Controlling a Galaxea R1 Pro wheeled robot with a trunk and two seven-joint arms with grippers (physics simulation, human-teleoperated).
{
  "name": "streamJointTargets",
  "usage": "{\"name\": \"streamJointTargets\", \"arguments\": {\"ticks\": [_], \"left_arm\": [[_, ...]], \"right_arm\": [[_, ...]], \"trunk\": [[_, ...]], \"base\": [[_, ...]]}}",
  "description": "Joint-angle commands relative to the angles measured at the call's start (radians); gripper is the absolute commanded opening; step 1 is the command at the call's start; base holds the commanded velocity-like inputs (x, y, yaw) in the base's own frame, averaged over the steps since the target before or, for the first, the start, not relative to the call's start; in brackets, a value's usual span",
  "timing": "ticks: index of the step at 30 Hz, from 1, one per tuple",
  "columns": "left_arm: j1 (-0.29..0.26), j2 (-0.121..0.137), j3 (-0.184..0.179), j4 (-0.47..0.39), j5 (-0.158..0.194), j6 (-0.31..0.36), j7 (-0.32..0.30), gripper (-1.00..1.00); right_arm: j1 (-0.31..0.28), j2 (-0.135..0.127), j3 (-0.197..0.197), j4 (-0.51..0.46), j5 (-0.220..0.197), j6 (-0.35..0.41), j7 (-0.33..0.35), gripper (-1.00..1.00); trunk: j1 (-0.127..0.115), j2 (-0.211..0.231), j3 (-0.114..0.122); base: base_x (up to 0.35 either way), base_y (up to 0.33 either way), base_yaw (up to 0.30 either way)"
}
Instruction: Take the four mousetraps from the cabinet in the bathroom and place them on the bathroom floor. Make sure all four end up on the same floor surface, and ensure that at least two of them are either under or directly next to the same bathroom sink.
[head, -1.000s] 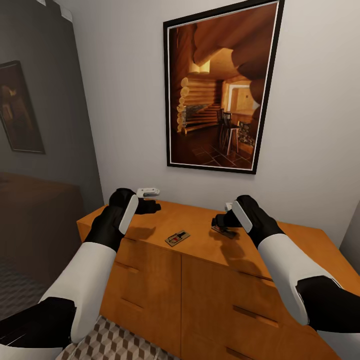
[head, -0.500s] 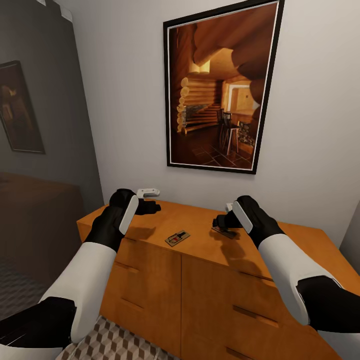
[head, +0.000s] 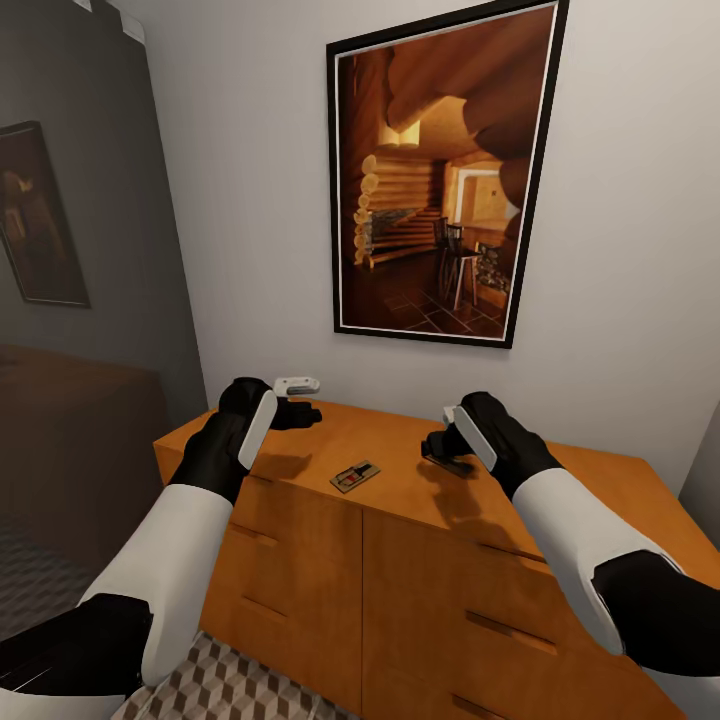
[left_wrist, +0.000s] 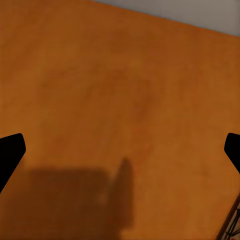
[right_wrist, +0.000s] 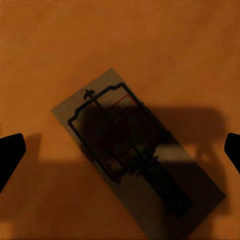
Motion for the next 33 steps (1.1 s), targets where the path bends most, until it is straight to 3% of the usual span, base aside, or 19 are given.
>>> {"name": "streamJointTargets", "arguments": {"ticks": [1, 33], "left_arm": [[-0.001, 0.0, -0.001, -0.001, 0.011, 0.003, 0.01, 1.0], [-0.001, 0.0, -0.001, 0.011, 0.011, 0.003, 0.009, 1.0]], "right_arm": [[-0.001, -0.001, 0.01, -0.005, -0.011, 0.003, -0.009, 1.0], [-0.001, -0.005, 0.034, -0.039, -0.014, 0.003, -0.009, 1.0]], "trunk": [[0.0, -0.001, -0.001], [0.0, -0.001, -0.001]], "base": [[0.0, 0.0, 0.0], [0.0, 0.0, 0.0]]}}
